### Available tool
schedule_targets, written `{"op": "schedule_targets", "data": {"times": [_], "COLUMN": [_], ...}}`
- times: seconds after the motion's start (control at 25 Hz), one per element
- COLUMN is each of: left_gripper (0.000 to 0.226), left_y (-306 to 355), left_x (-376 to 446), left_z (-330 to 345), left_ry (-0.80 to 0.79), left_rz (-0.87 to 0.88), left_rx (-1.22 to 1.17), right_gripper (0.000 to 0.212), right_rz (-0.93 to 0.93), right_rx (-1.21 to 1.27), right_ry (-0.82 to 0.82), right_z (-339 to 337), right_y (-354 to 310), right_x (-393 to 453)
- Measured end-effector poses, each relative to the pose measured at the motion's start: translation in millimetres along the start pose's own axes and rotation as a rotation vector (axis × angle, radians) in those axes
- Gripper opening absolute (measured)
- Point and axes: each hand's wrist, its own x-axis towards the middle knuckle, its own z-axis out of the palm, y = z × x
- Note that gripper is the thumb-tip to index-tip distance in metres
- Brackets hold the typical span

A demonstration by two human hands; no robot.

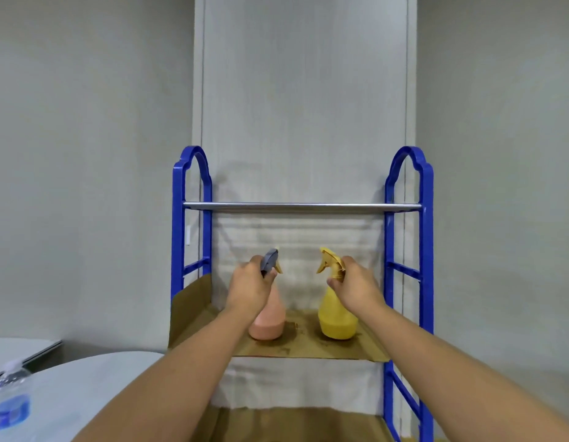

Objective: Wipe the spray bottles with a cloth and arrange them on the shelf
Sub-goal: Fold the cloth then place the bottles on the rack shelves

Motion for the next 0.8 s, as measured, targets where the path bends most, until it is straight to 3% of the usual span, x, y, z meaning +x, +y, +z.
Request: {"op": "schedule_targets", "data": {"times": [0.24,0.48,0.8], "left_gripper": [0.064,0.050,0.028], "left_y": [-6,-1,-50], "left_x": [-9,-46,-164], "left_z": [-8,-65,-183], "left_ry": [-0.100,-0.122,-0.154], "left_rz": [-0.087,-0.074,-0.101], "left_rx": [-0.063,0.067,0.213], "right_gripper": [0.075,0.051,0.034], "right_rz": [0.022,-0.147,-0.341], "right_rx": [-0.003,-0.341,-0.039], "right_ry": [-0.054,-0.011,-0.146], "right_z": [0,-22,23], "right_y": [5,-30,-127], "right_x": [-8,-49,-175]}}
